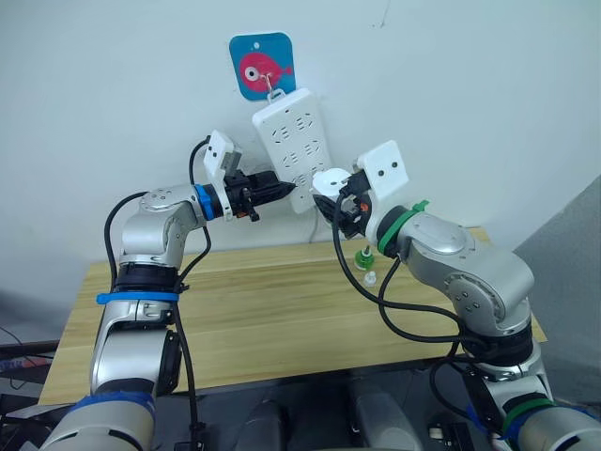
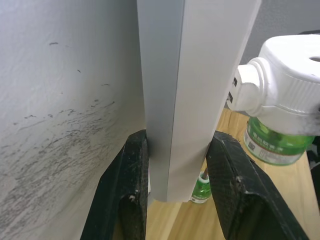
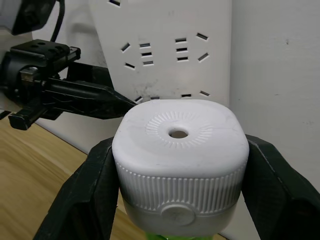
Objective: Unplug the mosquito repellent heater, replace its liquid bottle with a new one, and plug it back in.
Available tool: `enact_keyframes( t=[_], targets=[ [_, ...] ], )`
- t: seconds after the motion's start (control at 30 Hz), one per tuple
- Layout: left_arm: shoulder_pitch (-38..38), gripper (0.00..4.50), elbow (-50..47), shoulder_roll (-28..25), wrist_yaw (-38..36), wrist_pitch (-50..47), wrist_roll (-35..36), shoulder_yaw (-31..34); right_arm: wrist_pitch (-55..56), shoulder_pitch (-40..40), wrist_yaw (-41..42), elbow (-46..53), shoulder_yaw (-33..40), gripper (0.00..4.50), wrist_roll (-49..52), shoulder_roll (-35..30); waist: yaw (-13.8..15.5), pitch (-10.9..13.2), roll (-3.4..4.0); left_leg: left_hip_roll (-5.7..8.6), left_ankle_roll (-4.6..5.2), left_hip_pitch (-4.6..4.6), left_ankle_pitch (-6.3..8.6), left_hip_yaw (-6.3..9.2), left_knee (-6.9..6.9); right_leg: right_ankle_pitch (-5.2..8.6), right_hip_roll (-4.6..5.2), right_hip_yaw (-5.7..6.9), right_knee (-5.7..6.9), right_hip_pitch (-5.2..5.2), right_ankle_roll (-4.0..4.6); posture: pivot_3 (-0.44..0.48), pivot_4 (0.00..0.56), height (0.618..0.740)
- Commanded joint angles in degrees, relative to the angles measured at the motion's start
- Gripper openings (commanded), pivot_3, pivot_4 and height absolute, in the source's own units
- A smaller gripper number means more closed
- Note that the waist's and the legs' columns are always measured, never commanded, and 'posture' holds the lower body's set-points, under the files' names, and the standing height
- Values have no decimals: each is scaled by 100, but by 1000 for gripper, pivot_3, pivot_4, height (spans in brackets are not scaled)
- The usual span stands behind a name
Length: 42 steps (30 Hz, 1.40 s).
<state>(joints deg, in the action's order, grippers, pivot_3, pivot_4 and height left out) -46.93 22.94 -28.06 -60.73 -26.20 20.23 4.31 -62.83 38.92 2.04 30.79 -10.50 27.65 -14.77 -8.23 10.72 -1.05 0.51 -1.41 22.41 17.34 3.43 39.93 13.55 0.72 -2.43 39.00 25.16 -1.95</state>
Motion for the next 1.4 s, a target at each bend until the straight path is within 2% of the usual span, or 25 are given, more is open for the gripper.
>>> enact_keyframes(
  t=[0.03,1.17,1.4],
  targets=[
    [-23,1318,-258,-74,21,-85,147,81,134,158,41,130,50,2961,-190,66,0,0,0,0,0,0,0,0,0,0,0,0,-1,0,0,-204,135,730],
    [54,1314,-443,-108,-2,-240,153,48,742,203,689,-294,-173,2961,-1151,518,-67,-3,2,0,0,2,0,-7,0,-2,5,-2,3,7,2,-200,133,730],
    [51,1313,-518,-57,-32,-384,267,94,1025,219,759,-676,-205,2961,-1303,647,-98,-4,1,0,0,1,0,-9,1,-3,5,-1,5,7,3,-200,133,730]
  ],
)
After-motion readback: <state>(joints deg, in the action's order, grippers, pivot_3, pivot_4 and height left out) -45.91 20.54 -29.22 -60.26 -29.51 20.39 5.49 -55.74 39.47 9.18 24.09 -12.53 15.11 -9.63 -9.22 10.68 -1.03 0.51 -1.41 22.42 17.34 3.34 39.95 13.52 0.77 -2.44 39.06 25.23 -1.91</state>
